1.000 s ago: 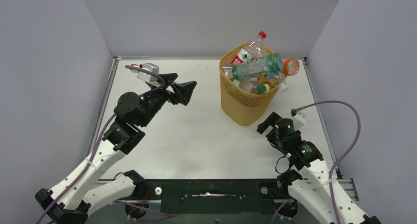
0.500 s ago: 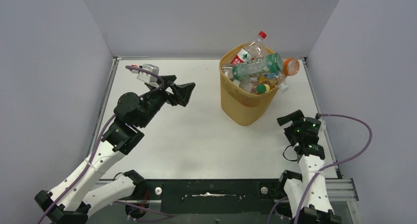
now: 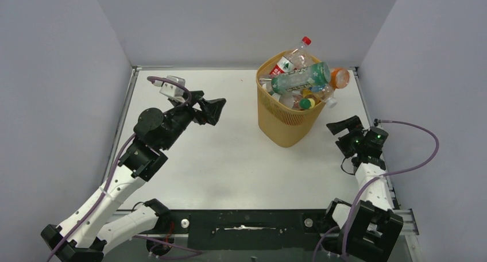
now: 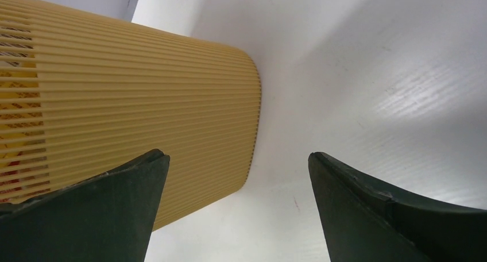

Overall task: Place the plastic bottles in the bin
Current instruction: Move the trash bin to the center of the board.

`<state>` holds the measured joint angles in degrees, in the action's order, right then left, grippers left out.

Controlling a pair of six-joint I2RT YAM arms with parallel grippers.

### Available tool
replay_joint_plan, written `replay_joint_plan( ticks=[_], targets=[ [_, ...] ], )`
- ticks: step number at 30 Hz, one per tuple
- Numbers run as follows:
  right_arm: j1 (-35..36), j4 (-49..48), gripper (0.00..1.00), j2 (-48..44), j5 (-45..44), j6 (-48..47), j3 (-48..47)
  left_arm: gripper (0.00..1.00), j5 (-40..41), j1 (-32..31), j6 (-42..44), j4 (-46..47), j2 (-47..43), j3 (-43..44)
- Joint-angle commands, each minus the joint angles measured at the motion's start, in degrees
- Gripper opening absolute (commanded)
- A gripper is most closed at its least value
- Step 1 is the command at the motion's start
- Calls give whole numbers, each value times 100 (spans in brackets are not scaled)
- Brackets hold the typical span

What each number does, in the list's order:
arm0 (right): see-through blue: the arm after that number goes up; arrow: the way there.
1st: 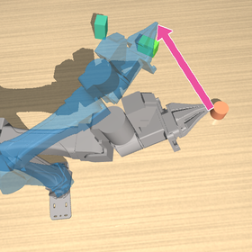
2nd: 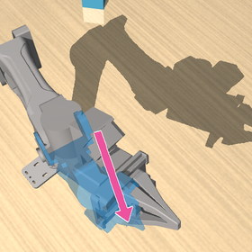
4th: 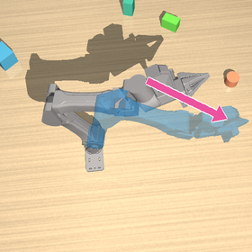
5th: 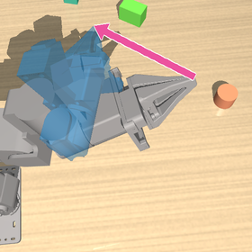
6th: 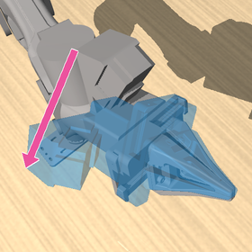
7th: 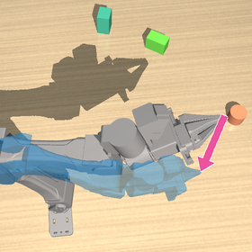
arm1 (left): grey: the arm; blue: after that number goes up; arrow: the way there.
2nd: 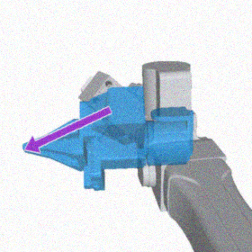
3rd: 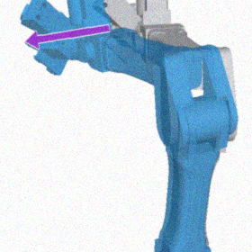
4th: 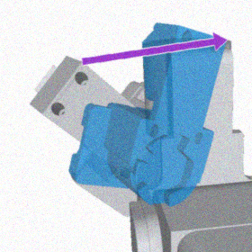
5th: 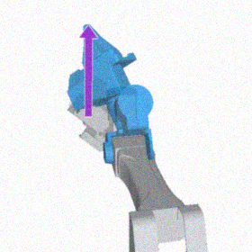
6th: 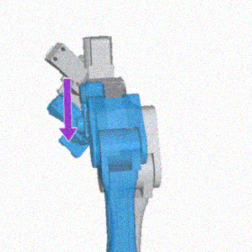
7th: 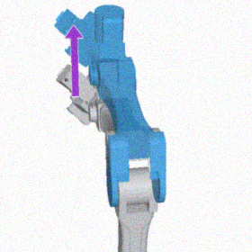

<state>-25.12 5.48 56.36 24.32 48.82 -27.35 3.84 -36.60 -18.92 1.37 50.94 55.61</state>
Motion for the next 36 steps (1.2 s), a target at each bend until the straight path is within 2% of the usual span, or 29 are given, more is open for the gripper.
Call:
replay_joint_plan(
  ticks=[1,22,36],
  targets=[
    [115,-824,98,289,531,-69,-409,89,-31,78,-78,93,-103,11],
    [1469,-1438,98,1684,95,40,-1054,89,-126,367,-127,-137,-203,42],
    [2380,-1541,98,2779,-234,21,-2032,89,-149,554,-130,-256,-342,-31]
  ],
)
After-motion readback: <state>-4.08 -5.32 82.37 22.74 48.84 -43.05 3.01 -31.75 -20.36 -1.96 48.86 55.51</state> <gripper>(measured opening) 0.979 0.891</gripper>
